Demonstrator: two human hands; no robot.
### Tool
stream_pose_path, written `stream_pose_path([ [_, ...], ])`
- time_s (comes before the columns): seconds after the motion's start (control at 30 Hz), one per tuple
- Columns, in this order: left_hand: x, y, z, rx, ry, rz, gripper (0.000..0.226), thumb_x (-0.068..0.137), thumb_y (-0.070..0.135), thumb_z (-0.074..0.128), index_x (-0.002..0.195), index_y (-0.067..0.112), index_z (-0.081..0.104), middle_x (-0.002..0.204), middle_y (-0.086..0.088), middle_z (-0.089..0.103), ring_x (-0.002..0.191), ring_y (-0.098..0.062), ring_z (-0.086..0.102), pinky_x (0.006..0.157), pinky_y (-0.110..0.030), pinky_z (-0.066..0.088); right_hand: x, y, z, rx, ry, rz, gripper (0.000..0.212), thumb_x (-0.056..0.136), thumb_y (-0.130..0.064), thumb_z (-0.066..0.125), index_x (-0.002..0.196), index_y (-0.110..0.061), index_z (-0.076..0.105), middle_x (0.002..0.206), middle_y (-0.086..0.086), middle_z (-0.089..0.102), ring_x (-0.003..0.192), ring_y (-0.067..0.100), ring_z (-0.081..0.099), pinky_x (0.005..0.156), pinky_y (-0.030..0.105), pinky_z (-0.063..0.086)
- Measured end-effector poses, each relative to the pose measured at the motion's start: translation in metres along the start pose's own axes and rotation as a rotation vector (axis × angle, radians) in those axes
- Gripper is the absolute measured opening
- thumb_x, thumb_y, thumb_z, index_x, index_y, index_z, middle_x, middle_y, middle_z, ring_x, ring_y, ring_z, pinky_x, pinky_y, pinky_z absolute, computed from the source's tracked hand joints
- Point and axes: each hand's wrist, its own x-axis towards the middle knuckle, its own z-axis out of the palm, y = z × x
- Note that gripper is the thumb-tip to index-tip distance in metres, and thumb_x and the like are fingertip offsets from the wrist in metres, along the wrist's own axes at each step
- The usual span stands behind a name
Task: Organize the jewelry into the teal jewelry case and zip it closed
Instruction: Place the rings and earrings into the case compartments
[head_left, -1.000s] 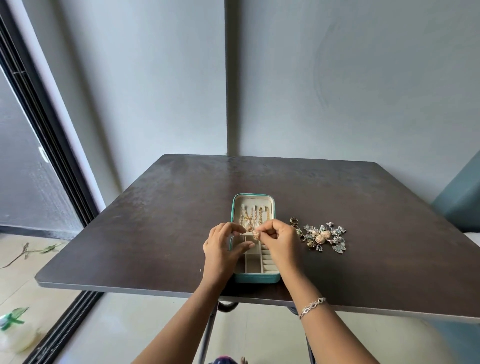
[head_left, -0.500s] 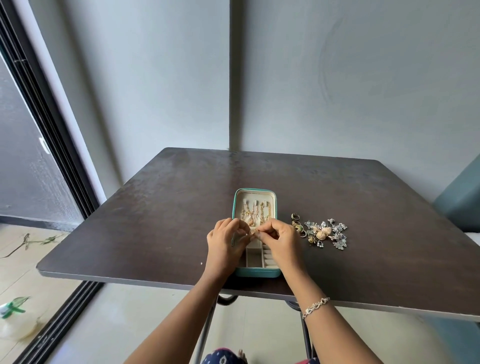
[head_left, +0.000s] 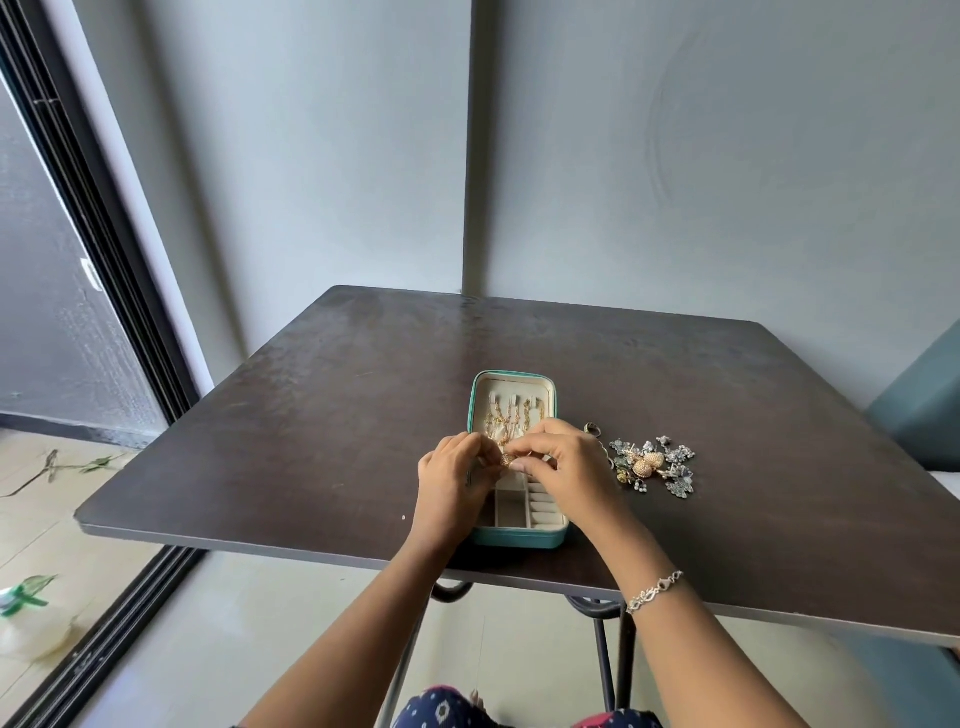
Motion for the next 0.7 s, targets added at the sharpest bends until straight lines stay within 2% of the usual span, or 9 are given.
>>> stream_pose_path([
  [0.17, 0.0004, 0.0008, -0.0008, 0.000, -0.009, -0.012, 0.014, 0.071, 0.026, 0.057, 0.077, 0.013, 0.061, 0.082, 0.011, 0.058, 0.087, -0.020, 0.056, 0.080, -0.050, 0.046, -0.0018, -0.0005, -0.0018, -0.062, -0.001, -0.059, 0.014, 0.072, -0.006, 0.073, 0.086, -0.012, 0.074, 0.082, 0.003, 0.067, 0.074, 0.007, 0.056, 0.070, 0.020, 0.046],
  [0.37, -0.0002, 0.0014, -0.0006, 0.016, -0.013, -0.009, 0.018, 0.072, 0.028, 0.058, 0.080, 0.012, 0.062, 0.087, 0.002, 0.065, 0.090, -0.022, 0.056, 0.079, -0.046, 0.046, -0.0038, 0.0010, -0.0018, -0.086, -0.007, -0.081, 0.009, 0.072, -0.006, 0.074, 0.080, -0.009, 0.073, 0.077, 0.005, 0.066, 0.071, 0.013, 0.058, 0.068, 0.026, 0.050],
  [0.53, -0.0003, 0.0023, -0.0001, 0.039, -0.003, 0.016, 0.009, 0.078, 0.012, 0.069, 0.082, 0.007, 0.062, 0.091, -0.005, 0.067, 0.091, -0.024, 0.056, 0.077, -0.039, 0.046, -0.0060, 0.0041, -0.0004, -0.097, 0.004, -0.091, 0.009, 0.070, -0.007, 0.075, 0.078, -0.010, 0.073, 0.074, 0.003, 0.064, 0.070, 0.011, 0.057, 0.066, 0.019, 0.046],
  [0.63, -0.0006, 0.0026, 0.0000, 0.030, -0.004, 0.004, 0.009, 0.079, 0.013, 0.069, 0.083, 0.008, 0.063, 0.093, -0.003, 0.066, 0.093, -0.020, 0.053, 0.079, -0.038, 0.046, -0.0073, 0.0063, 0.0001, -0.100, 0.011, -0.094, 0.009, 0.070, -0.009, 0.073, 0.078, -0.011, 0.072, 0.073, 0.001, 0.063, 0.069, 0.008, 0.055, 0.067, 0.013, 0.041],
  [0.7, -0.0009, 0.0027, -0.0001, 0.028, -0.007, 0.004, 0.009, 0.079, 0.013, 0.069, 0.083, 0.008, 0.063, 0.093, -0.002, 0.066, 0.093, -0.019, 0.053, 0.078, -0.037, 0.045, -0.0080, 0.0076, 0.0004, -0.099, 0.010, -0.100, 0.008, 0.071, -0.011, 0.072, 0.079, -0.011, 0.072, 0.074, 0.001, 0.063, 0.069, 0.007, 0.054, 0.067, 0.013, 0.041],
])
